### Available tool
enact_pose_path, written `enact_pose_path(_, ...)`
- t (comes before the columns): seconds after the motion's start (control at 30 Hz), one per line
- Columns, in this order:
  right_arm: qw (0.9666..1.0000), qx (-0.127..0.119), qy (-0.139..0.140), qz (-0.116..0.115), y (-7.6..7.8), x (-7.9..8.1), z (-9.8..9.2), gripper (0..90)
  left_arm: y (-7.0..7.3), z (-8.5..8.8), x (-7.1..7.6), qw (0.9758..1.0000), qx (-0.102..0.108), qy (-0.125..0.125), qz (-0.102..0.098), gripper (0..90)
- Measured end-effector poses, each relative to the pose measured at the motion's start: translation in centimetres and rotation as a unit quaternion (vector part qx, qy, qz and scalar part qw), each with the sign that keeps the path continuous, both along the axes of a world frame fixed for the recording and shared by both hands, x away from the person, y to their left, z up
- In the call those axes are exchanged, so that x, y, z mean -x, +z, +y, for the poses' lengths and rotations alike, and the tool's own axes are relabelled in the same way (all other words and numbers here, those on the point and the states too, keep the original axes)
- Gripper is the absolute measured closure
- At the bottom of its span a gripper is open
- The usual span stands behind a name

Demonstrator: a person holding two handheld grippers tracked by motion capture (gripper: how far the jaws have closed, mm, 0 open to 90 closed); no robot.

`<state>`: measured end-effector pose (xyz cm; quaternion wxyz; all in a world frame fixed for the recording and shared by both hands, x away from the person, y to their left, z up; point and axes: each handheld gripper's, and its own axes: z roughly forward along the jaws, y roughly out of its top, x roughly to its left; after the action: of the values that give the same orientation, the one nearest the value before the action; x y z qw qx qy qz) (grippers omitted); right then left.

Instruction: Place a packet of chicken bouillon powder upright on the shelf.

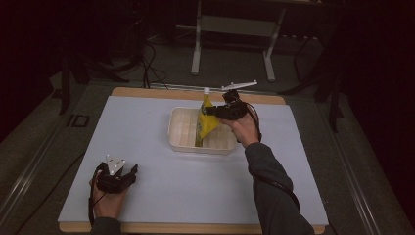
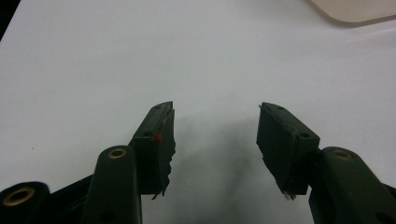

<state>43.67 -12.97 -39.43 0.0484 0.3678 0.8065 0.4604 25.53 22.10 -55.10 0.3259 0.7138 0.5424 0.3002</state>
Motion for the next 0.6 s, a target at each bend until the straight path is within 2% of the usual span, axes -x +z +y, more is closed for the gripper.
enact_pose_path(0.17,0.9996,0.018,-0.016,0.016,0.4,-0.3,0.6,89.9,0.0,0.0,0.0,1.0000,0.002,0.000,0.000,46.4)
enact_pose_path(0.33,0.9990,0.019,-0.025,0.034,0.6,-0.6,1.1,89.8,0.0,0.0,0.0,1.0000,0.002,0.001,-0.001,46.4)
enact_pose_path(0.5,0.9990,0.026,-0.019,0.030,0.7,-0.4,1.4,89.5,0.0,0.1,0.0,1.0000,0.003,0.001,-0.001,46.4)
enact_pose_path(0.6,0.9991,0.028,-0.012,0.028,0.7,-0.1,1.5,85.0,0.0,0.1,0.0,1.0000,0.003,0.001,-0.001,46.3)
